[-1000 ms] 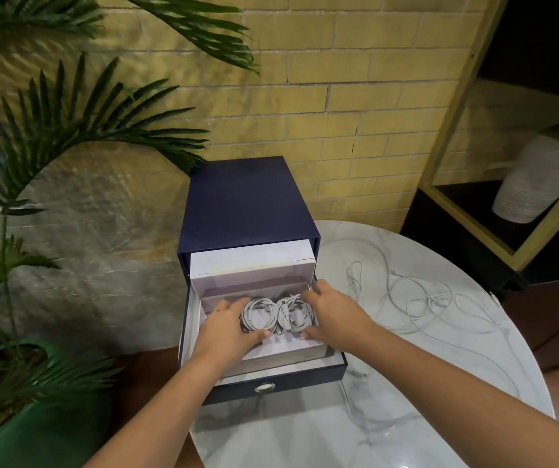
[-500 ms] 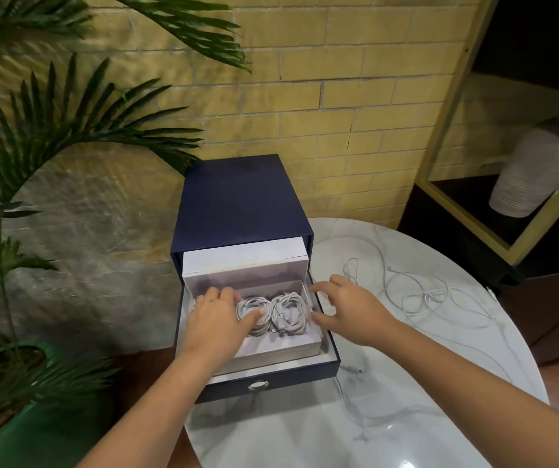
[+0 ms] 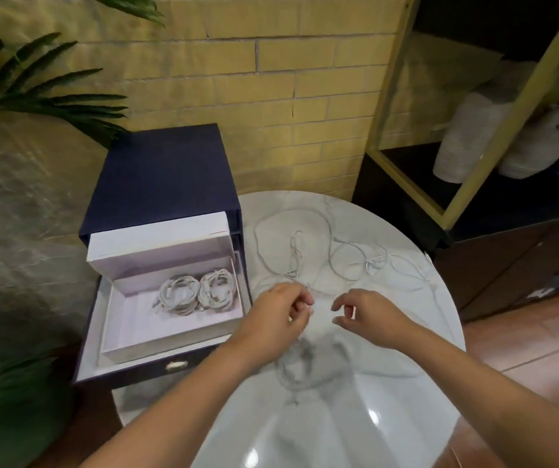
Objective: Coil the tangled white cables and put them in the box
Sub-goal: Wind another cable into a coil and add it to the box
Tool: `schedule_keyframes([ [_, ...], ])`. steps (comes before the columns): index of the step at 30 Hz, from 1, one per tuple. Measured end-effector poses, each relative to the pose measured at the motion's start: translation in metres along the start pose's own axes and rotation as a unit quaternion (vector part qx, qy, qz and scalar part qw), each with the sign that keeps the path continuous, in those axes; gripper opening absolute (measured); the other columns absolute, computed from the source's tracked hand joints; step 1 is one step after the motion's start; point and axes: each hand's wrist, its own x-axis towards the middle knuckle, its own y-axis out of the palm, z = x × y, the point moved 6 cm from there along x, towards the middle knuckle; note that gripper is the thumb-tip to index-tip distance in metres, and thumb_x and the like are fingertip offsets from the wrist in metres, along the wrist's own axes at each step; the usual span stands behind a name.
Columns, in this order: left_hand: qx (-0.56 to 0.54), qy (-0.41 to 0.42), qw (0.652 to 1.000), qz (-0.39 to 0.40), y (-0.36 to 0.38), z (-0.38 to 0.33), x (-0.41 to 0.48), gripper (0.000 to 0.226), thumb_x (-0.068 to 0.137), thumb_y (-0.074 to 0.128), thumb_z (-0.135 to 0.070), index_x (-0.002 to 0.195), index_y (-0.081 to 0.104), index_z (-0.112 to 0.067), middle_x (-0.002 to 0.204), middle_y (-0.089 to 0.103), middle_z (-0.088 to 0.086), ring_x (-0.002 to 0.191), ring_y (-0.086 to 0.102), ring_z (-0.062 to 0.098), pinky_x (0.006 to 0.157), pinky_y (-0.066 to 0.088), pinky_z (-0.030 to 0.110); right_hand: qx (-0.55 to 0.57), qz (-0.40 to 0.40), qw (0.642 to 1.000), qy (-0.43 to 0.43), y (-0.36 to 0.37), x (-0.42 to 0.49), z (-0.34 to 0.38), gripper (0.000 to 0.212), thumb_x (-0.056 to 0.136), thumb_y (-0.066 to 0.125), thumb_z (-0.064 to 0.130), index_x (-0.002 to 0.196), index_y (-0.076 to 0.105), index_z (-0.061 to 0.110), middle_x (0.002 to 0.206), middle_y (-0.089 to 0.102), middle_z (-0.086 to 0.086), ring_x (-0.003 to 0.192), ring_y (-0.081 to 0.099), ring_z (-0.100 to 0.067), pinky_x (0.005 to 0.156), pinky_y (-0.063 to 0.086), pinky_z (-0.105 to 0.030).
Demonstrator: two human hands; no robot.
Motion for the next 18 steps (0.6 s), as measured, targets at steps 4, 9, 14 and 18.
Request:
schedule_keyframes([
  [4,0.012,-0.054,0.995,0.082,0.061,0.005,0.003,0.012,0.091,0.055,-0.02,0.1,0.064,-0.021,0.093,0.059,-0.01,0.081,0.056,0.005,0.077,0.047,0.021,0.0,0.078,0.997,0.011,0.032,-0.017,-0.035,0.027,0.088,0.063,0.037,0.113,0.065,0.026,0.104,0.062,0.004,0.085,0.052,-0.007,0.079,0.044,-0.023],
  [9,0.143,-0.146,0.948,0.245,0.116,0.043,-0.01,0.034,0.087,0.062,-0.03,0.119,0.059,-0.02,0.116,0.058,0.0,0.107,0.056,0.017,0.092,0.045,0.029,0.016,0.149,0.989,0.011,0.062,-0.034,-0.064,0.033,0.089,0.062,0.031,0.121,0.062,0.021,0.117,0.058,-0.001,0.098,0.055,-0.013,0.085,0.041,-0.023],
  [14,0.3,-0.154,0.888,0.313,0.138,0.057,-0.024,0.021,0.094,0.046,-0.026,0.107,0.061,-0.021,0.113,0.061,0.005,0.107,0.055,0.027,0.082,0.036,0.035,0.035,0.176,0.984,-0.011,0.073,-0.042,-0.077,0.041,0.087,0.065,0.028,0.126,0.058,0.021,0.124,0.056,-0.001,0.113,0.053,-0.017,0.093,0.041,-0.026],
  [18,0.196,-0.153,0.933,0.261,0.136,0.044,-0.016,0.014,0.096,0.04,-0.021,0.097,0.054,-0.02,0.098,0.066,0.007,0.09,0.059,0.028,0.069,0.041,0.036,0.065,0.158,0.984,-0.056,0.064,-0.04,-0.071,0.043,0.086,0.068,0.031,0.127,0.057,0.023,0.124,0.059,0.005,0.109,0.055,-0.012,0.093,0.043,-0.027],
])
